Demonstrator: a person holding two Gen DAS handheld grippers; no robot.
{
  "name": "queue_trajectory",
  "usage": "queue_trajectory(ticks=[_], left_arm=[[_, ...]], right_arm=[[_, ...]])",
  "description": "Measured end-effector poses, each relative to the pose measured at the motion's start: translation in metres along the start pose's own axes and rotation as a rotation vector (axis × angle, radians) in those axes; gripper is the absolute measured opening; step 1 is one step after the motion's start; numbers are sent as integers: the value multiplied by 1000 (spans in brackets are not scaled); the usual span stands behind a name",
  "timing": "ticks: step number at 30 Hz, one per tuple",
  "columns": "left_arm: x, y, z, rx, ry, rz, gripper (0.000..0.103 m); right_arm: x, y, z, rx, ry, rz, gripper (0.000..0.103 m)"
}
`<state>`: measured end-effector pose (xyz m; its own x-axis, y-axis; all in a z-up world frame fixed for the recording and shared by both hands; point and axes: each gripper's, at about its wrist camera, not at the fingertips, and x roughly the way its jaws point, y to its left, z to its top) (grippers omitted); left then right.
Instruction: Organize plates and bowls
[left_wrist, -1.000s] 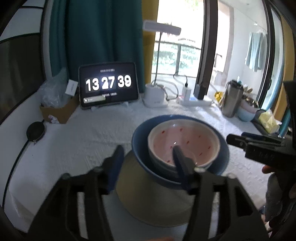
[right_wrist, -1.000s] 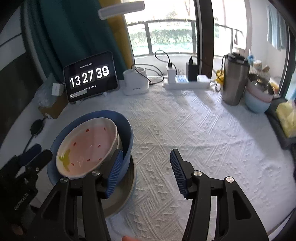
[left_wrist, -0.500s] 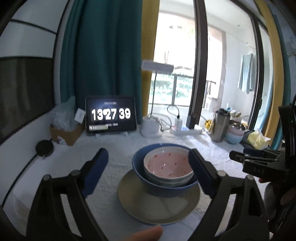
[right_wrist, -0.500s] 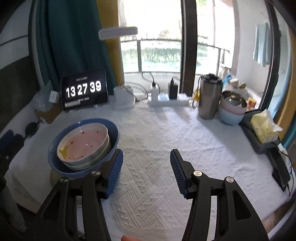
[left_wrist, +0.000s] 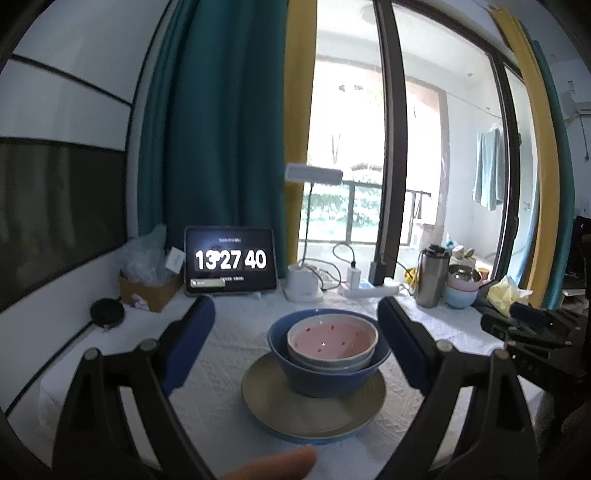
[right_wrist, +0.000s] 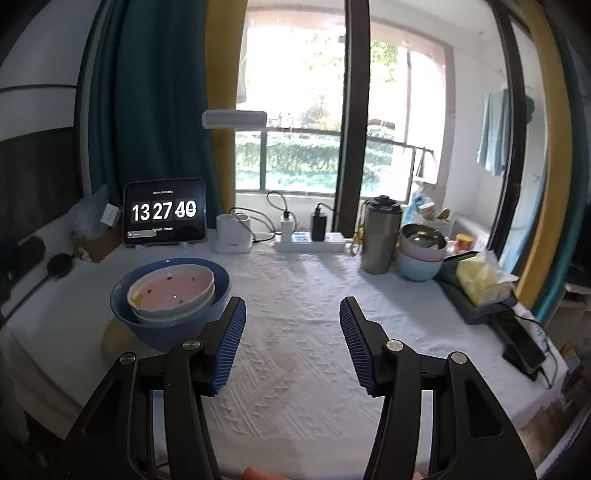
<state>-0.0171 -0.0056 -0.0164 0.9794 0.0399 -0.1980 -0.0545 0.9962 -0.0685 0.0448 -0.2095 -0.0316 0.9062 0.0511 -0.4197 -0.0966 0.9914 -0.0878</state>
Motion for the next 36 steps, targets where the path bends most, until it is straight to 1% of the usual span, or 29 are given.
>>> queue_trajectory(ticks=[5,8,15,27,36], left_arm=[[-18,-3,-1,11,-41,-6,91],[-23,-6,-5,16,-34,-18,91],[-38,-10,-8,26,-35,-47,91],[-42,-6,-6,9,-46,-51,91],[-39,-6,-7,4,-27,-61,91]], right_arm=[[-26,-10,-7,32,-56,-25,56],[-38,-11,-11,32,-79,-39,56],[-54,-10,-18,38,-92,-58,56],[-63,-9,-15,45,-116,-73,56],[-59,-10,-16,50,-99,-69,56]])
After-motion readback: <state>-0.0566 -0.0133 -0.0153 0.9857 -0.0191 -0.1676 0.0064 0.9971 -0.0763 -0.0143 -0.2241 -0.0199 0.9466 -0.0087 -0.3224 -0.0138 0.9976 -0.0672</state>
